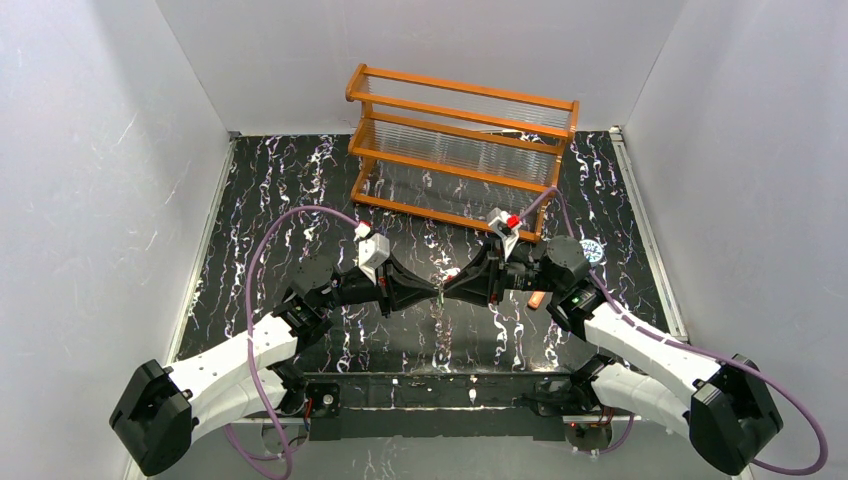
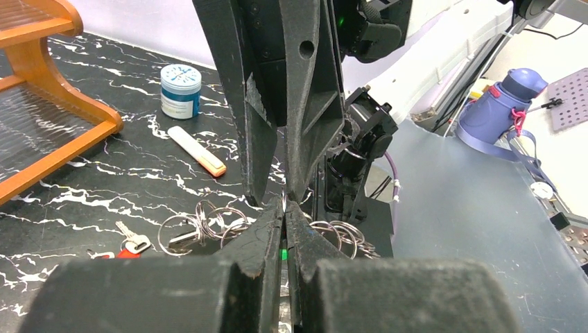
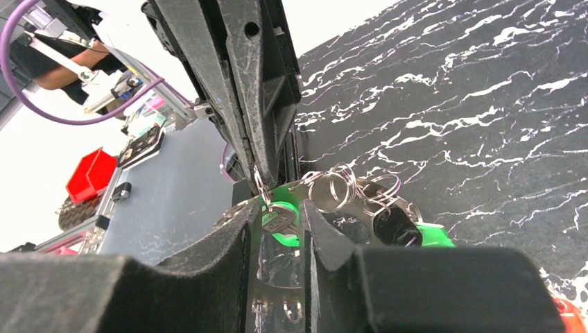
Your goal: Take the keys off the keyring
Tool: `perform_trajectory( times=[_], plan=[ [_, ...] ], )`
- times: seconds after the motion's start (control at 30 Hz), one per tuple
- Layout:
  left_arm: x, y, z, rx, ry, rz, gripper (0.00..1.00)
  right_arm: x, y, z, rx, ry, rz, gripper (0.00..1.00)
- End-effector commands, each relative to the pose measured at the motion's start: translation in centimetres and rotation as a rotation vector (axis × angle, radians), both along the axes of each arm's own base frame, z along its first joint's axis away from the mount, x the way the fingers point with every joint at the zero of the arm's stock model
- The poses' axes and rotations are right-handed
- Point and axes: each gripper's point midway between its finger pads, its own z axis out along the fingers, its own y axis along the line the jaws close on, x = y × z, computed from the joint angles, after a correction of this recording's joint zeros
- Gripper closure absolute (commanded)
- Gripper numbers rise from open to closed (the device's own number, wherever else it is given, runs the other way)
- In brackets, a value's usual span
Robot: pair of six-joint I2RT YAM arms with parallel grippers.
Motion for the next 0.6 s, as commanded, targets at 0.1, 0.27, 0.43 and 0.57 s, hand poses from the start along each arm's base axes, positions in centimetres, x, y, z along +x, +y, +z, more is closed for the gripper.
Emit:
perform_trajectory(
  times=[0.1,0.27,0.43,0.57],
  plan=[
    [-0.8,0.1,2.6,-0.069,-0.076,-0.034,1.0,-0.3,0.0,1.8,0.076,-0.066,0.035,0.8],
    [-1.0,0.1,3.1,-0.081,-0.087,-0.047,1.0,-0.4,0.1,1.6,0.071,-0.057,0.051,0.99],
    [-1.2,0.2,3.8,-0.095,-0.108,-0.057,1.0,-0.3,0.2,1.0,0.049,-0.023,0.059,0.99],
    [-1.2,0.3,4.2,-0.106,-0.139,-0.053,1.0,-0.2,0.4,0.8,0.014,0.012,0.071,0.99]
  ],
)
